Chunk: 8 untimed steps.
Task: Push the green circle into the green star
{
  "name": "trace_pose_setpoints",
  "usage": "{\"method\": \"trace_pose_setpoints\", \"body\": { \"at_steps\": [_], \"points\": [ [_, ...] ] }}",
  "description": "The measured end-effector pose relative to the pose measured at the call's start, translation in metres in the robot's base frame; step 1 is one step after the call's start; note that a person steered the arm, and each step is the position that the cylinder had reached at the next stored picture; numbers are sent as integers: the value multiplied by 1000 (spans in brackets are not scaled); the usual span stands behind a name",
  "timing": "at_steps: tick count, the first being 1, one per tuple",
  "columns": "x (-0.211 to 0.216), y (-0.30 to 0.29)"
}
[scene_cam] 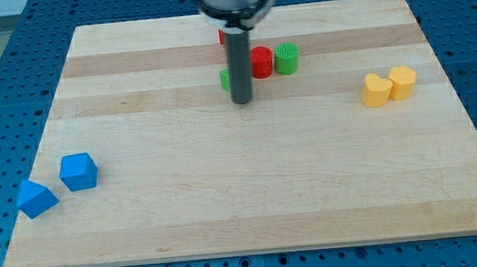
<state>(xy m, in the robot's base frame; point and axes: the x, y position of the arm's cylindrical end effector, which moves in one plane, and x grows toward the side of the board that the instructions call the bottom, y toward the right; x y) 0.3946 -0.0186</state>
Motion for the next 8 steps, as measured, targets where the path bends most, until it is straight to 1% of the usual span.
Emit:
{"method": "trace_pose_setpoints", "body": {
  "at_steps": [1, 2, 3, 4, 5, 6, 8],
  "points": [
    [-8, 64],
    [-21, 15],
    [-44, -39],
    [-89, -76],
    [-138, -129],
    [-146, -162],
    [-129, 57]
  ]
}}
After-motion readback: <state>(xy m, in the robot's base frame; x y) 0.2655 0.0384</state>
